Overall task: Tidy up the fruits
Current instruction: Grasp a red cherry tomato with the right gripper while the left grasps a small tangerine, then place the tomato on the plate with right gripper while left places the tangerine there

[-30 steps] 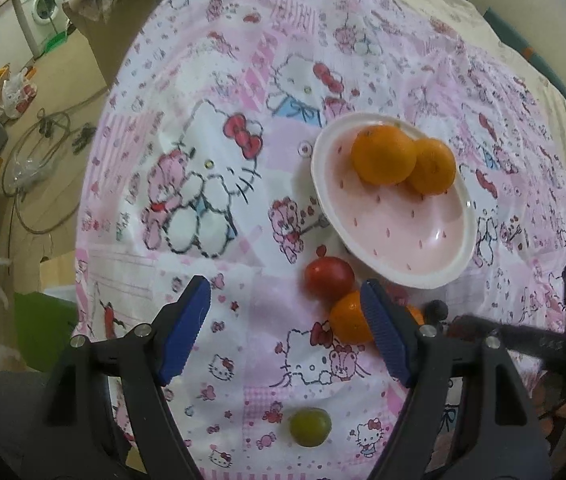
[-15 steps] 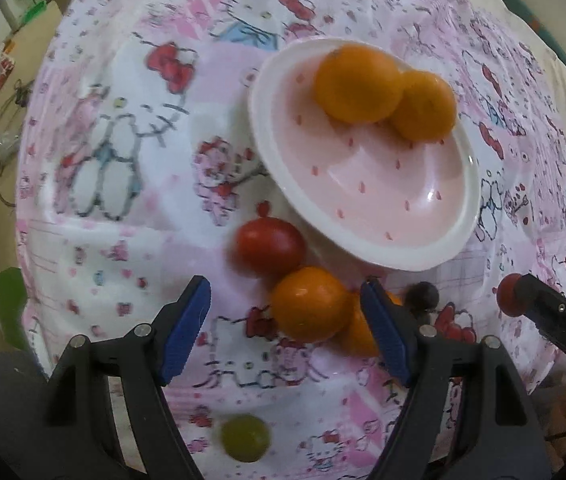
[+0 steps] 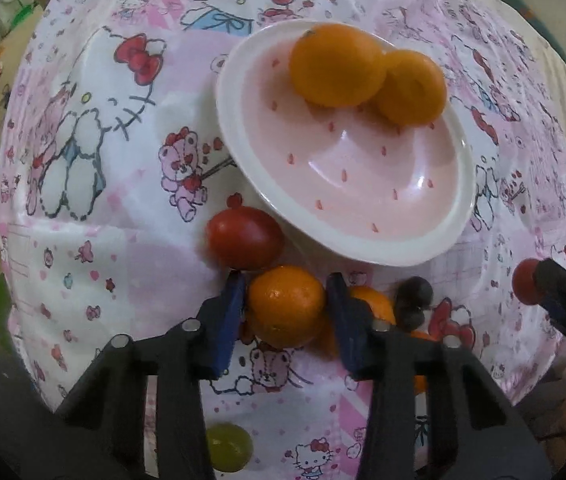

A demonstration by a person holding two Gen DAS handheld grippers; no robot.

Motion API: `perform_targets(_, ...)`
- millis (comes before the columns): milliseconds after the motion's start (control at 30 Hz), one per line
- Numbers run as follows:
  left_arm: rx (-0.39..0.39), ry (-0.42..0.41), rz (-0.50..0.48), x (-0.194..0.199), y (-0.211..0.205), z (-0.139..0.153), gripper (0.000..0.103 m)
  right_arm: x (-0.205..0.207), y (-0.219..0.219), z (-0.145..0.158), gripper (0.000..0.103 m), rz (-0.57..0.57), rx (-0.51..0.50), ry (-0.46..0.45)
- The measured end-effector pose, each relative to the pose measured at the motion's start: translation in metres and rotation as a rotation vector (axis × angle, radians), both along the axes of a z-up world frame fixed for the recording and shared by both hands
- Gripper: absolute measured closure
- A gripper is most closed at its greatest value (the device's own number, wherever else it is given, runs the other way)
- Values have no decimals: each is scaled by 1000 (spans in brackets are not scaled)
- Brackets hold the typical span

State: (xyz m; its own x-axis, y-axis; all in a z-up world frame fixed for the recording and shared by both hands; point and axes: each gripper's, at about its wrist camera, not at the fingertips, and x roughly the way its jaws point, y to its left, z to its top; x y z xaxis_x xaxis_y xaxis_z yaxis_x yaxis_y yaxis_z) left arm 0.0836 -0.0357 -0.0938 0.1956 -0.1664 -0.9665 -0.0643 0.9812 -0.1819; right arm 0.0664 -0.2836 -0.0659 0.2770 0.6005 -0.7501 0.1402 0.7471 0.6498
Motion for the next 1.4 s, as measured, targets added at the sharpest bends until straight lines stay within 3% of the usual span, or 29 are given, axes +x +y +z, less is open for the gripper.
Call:
perform_targets(367, 3, -55, -50, -14, 5, 18, 68, 1, 1, -2, 70, -6, -22, 4)
perform_targets(633, 58, -165, -62, -22, 19, 44, 68, 3, 5, 3, 70, -13, -38, -24)
perform_targets(967, 130, -251, -125, 22, 24, 80, 68, 23, 8, 22, 70, -25, -55, -109)
perform_targets(1400, 115, -183, -182, 75, 10, 48, 67, 68, 24, 9, 70, 11, -77, -103)
